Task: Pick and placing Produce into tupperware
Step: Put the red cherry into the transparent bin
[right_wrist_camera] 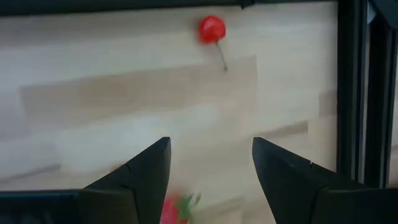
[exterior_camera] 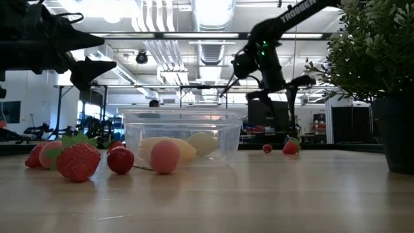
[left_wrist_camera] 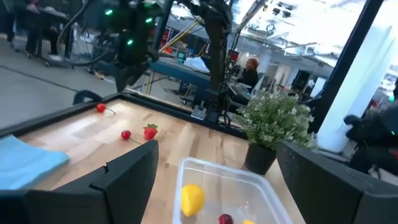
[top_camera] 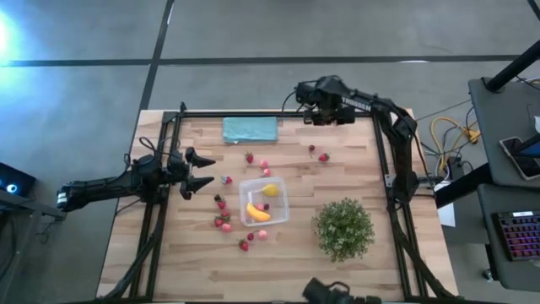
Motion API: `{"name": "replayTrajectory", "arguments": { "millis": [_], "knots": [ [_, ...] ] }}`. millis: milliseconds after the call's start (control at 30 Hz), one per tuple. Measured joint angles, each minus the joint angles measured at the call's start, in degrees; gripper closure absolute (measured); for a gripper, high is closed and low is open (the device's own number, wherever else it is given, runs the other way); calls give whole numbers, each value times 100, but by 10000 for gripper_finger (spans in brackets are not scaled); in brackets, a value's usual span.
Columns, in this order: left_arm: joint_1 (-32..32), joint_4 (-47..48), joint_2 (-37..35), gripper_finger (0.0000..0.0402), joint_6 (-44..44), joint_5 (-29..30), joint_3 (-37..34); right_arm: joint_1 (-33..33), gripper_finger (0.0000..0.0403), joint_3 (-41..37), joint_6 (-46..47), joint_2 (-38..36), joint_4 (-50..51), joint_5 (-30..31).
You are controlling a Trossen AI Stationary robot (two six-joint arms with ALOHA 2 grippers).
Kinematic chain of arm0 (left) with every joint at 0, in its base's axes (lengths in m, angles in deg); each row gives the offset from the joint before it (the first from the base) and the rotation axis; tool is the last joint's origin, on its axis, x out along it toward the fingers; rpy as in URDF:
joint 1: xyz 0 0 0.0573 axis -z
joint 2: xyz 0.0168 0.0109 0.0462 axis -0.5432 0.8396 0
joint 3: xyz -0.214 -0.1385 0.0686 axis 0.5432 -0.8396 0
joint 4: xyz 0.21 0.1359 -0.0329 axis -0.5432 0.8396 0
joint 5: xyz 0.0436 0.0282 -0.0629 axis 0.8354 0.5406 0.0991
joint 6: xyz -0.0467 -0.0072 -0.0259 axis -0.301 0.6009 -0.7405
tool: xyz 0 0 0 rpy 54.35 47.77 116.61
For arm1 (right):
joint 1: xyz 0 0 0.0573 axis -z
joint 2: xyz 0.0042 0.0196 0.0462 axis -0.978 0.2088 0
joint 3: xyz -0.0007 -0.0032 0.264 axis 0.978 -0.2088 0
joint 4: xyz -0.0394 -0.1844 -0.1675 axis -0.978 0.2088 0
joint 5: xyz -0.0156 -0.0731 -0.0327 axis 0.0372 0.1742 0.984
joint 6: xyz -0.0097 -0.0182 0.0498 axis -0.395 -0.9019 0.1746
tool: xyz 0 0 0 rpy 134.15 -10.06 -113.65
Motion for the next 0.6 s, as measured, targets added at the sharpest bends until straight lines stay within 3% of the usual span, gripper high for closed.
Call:
{"name": "replayTrajectory", "arguments": {
  "millis": [267, 433, 600],
  "knots": [
    [0, 16, 39, 88, 176, 166, 0, 603, 184, -429, -816, 0, -1024, -345],
    [2, 124, 158, 88, 176, 298, 0, 879, 184, -1000, -214, 2, -1267, -396],
    [2, 143, 321, 88, 176, 340, -2, 1011, 183, -1404, -309, 6, -1653, -397]
  ]
}}
